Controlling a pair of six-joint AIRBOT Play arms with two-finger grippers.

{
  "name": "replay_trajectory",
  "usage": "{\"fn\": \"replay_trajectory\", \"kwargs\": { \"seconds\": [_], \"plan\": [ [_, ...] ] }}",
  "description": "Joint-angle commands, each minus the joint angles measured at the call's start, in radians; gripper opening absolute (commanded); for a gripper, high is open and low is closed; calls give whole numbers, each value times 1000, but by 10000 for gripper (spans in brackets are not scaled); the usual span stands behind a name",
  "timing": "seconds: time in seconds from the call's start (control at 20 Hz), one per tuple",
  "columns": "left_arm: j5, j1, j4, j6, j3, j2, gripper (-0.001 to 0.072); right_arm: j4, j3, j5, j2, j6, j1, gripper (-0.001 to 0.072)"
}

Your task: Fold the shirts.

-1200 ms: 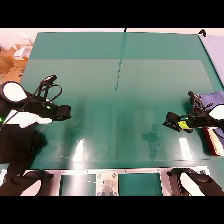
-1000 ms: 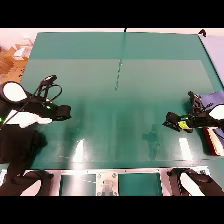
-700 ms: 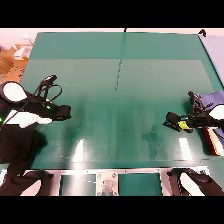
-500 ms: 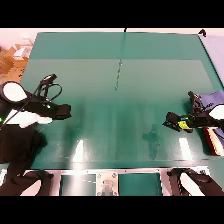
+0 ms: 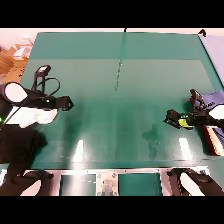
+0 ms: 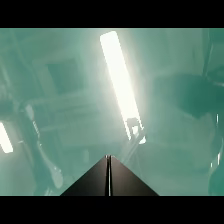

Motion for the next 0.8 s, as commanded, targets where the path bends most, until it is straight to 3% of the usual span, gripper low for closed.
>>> {"fn": "replay_trajectory", "kwargs": {
  "seconds": [0.0,0.05,0.1,0.15,0.45,0.55,0.6,0.65,0.75],
  "plan": [
    [33,6,417,-62,2,-1,672,-1,0,-23,-1,0,1,19],
    [24,26,515,-67,2,-7,672,-1,0,-43,-1,-1,1,56],
    [20,53,563,-65,2,-25,672,0,0,-70,-1,-9,1,163],
    [19,93,576,-55,2,-54,671,0,0,-99,-1,-26,1,227],
    [17,257,575,50,2,-308,670,-1,0,-117,-3,-27,1,224],
    [19,272,583,48,2,-368,646,0,0,-117,-3,-26,1,221],
    [27,272,594,48,2,-386,409,0,0,-117,-3,-26,1,212],
    [37,272,595,57,3,-390,23,0,0,-116,-3,-26,1,212],
    [41,264,587,67,35,-389,23,0,0,-116,-3,-26,1,212]
  ]
}}
